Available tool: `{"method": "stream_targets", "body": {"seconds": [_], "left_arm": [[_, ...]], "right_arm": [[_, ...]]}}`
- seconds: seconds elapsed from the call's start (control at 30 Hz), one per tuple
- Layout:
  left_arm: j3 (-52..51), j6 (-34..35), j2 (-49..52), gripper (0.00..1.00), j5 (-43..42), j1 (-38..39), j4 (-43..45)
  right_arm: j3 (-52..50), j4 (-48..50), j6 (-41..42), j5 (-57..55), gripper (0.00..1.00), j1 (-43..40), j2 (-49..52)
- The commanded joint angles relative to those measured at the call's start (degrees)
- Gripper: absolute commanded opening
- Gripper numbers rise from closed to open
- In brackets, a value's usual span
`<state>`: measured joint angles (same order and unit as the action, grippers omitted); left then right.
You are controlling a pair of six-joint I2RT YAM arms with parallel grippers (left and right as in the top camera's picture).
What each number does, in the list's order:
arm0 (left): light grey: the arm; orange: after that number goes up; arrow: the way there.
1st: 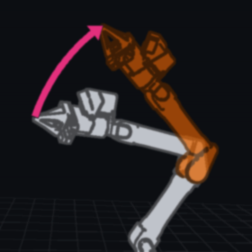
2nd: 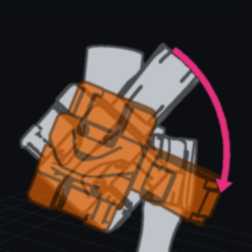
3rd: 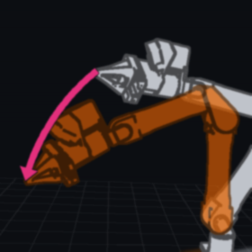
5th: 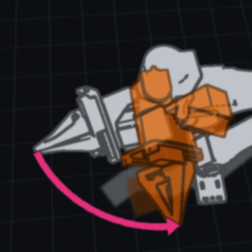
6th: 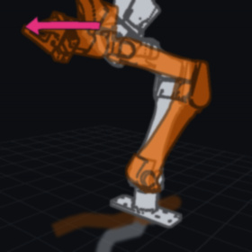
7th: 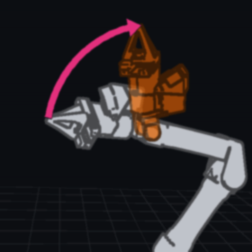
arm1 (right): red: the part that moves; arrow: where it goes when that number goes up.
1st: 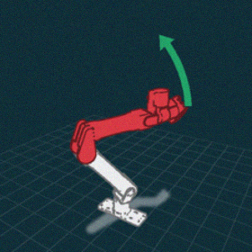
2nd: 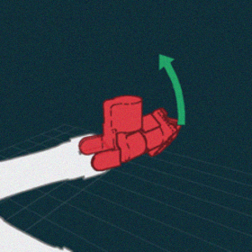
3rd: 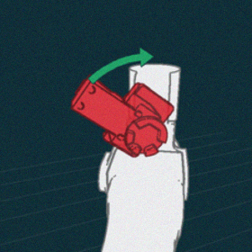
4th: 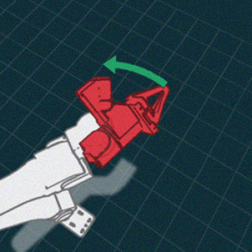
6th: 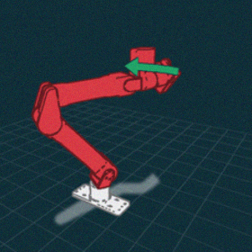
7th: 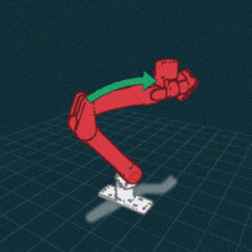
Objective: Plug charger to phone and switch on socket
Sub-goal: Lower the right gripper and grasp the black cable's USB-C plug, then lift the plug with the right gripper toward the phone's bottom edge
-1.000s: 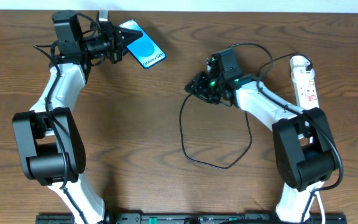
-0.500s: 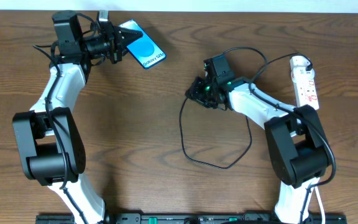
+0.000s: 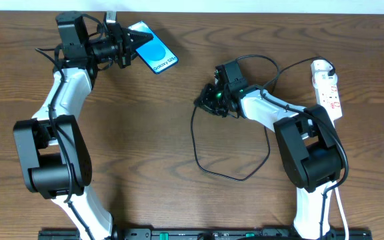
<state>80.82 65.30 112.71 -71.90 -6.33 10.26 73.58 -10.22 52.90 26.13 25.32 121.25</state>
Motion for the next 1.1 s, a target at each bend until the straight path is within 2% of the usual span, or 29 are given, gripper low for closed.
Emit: {"method": "stream_targets", "body": {"seconds": [0.0,0.03,0.2,0.4,0.53,0.7,0.9,1.07], "left_arm": [[0.7,-0.5,-0.6,0.07,-1.6,-0.1,0.1],[0.7,-0.5,-0.6,0.08,-1.6,-0.1,0.1],[0.7,-0.5,-0.6,0.07,-1.6,-0.1,0.1],[0.7,-0.5,-0.6,0.08,-1.6,-0.1,0.1],[0.7,-0.6,-0.6,0.07,-1.6,-0.1,0.1],[0.7,-0.5,-0.6,0.07,-1.7,-0.1,0.1],[0.7,-0.6,-0.6,0.07,-4.2,-0.1,0.1],[0.7,-0.6,-0.6,0.07,-6.8,-0.1,0.1]], "right_arm": [[-0.5,-0.9,0.2,-2.0,0.07,-0.1,2.8],[-0.5,-0.9,0.2,-2.0,0.01,-0.3,2.8],[-0.5,1.6,-4.8,0.9,0.01,-2.3,2.7],[-0.5,4.7,-15.3,12.3,0.01,-8.5,1.8],[-0.5,2.1,-24.7,19.2,0.01,-12.9,1.8],[-0.4,2.5,-31.5,39.3,0.01,-16.4,1.4],[-0.4,2.9,-36.7,50.0,0.01,-15.5,-3.7],[-0.4,3.0,-36.7,51.7,0.01,-13.5,-9.1]]}}
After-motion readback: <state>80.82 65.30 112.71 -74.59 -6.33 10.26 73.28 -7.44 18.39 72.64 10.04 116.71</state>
